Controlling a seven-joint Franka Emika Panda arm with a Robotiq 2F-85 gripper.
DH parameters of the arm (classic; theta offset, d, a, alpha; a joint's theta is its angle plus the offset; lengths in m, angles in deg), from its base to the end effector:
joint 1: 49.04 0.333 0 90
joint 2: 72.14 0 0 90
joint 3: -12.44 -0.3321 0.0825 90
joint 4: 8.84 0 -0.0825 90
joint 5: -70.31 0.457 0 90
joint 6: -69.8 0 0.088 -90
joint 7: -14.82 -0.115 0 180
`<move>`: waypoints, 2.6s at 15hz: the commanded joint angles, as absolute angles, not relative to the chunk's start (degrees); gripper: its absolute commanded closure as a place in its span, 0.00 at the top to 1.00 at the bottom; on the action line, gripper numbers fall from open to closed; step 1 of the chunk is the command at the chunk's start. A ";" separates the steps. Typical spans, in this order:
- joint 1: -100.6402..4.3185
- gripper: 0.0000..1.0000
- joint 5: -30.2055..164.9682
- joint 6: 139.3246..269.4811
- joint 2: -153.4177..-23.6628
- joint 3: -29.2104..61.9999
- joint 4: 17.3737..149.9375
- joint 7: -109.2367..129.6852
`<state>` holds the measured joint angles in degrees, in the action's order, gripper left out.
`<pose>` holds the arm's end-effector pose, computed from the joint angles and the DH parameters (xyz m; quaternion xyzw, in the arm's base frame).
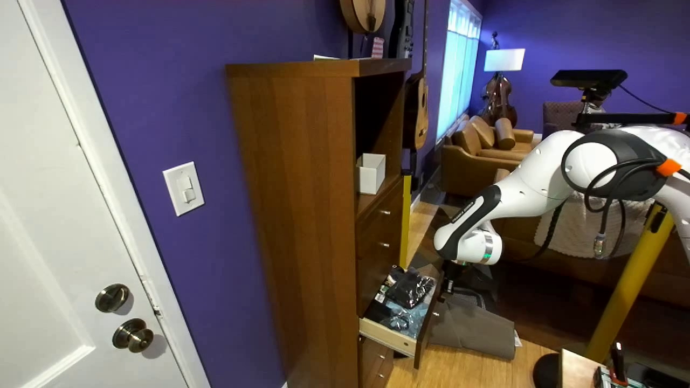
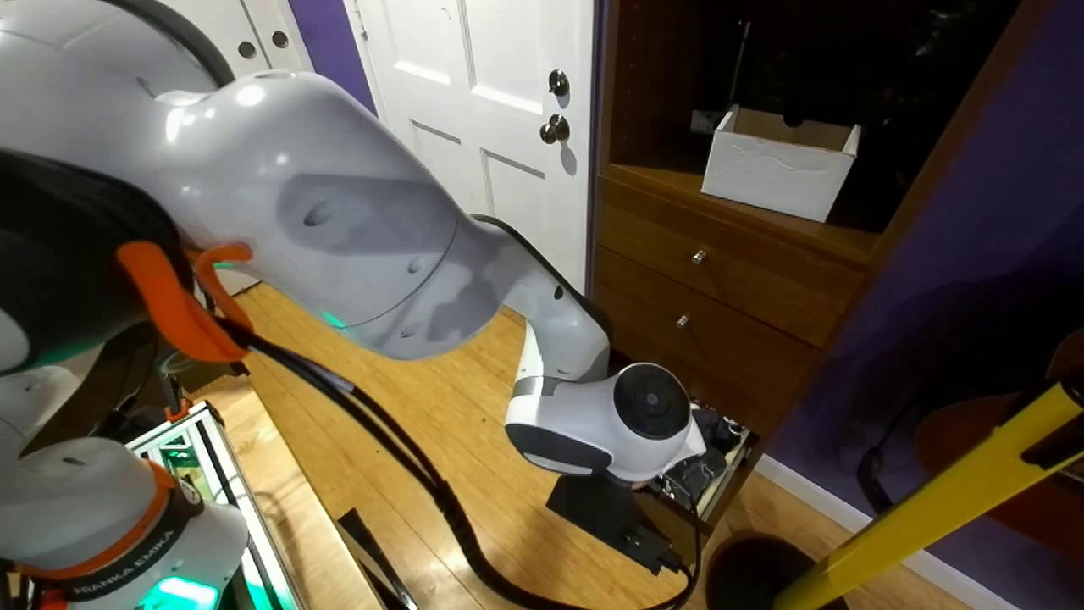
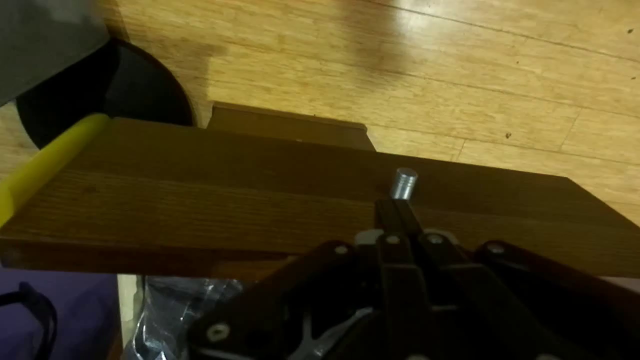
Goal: Close the open drawer
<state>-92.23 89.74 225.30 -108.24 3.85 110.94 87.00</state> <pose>0.5012 -0.3504 0.0564 -0.9811 -0.1570 -0.0875 0.0722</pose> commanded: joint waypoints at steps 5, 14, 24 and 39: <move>-103.86 0.00 99.19 232.33 -117.43 -10.88 104.60 100.06; -113.13 0.00 94.65 239.74 -129.43 -24.35 98.76 104.64; -121.03 0.00 84.84 239.80 -137.62 -33.27 95.79 103.80; -120.86 0.00 72.33 247.87 -142.96 -34.32 94.52 99.43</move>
<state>-120.92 76.70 245.32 -139.74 -33.80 95.94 100.62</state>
